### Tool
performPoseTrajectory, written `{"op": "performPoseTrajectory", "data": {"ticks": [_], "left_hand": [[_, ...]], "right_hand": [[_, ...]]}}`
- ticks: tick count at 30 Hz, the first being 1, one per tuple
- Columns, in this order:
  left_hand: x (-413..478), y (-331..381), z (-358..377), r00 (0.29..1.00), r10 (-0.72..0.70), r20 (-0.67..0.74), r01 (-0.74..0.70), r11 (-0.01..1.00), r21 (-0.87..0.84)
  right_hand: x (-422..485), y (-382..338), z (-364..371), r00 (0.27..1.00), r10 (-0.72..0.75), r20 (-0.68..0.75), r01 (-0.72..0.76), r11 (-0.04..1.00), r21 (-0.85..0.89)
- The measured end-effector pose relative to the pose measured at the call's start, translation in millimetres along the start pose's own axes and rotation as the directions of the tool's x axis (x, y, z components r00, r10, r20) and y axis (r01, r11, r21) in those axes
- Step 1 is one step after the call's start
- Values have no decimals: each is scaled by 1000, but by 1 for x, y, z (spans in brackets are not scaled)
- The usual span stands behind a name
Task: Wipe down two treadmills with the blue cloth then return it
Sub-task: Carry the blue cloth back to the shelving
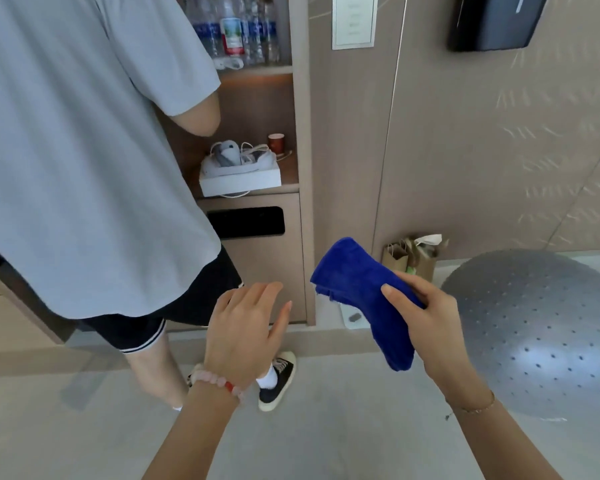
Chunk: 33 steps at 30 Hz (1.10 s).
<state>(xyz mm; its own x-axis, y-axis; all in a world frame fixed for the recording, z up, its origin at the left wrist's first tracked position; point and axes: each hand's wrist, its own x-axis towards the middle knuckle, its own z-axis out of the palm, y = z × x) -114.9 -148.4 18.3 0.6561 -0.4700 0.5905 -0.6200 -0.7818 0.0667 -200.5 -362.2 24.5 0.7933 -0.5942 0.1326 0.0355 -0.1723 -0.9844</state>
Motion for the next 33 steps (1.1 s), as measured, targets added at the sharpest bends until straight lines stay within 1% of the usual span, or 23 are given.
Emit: {"op": "performPoseTrajectory", "data": {"ticks": [4, 11, 16, 20, 25, 27, 30, 33], "left_hand": [[39, 15, 30, 996, -87, 21, 86, 996, 39], [97, 37, 60, 987, -163, -1, 162, 980, 113], [114, 39, 74, 983, -180, -39, 183, 977, 108], [114, 27, 75, 980, -193, -44, 197, 973, 117], [101, 6, 56, 957, -288, -32, 290, 945, 150], [90, -8, 46, 946, -324, -13, 322, 932, 165], [72, -28, 26, 929, -369, -28, 367, 911, 189], [50, -55, 5, 927, -373, -39, 373, 907, 196]], "right_hand": [[60, 1, -12, 997, -31, 77, 33, 999, -18], [140, 0, -31, 983, -61, 171, 65, 998, -19], [171, 6, -29, 974, -58, 221, 61, 998, -8], [180, 9, -19, 965, -71, 254, 74, 997, -3], [175, 7, 7, 946, -77, 315, 83, 997, -4], [168, 6, 24, 937, -80, 340, 86, 996, -2], [151, -6, 51, 926, -85, 369, 75, 996, 42], [126, -16, 79, 918, -95, 385, 80, 995, 53]]}}
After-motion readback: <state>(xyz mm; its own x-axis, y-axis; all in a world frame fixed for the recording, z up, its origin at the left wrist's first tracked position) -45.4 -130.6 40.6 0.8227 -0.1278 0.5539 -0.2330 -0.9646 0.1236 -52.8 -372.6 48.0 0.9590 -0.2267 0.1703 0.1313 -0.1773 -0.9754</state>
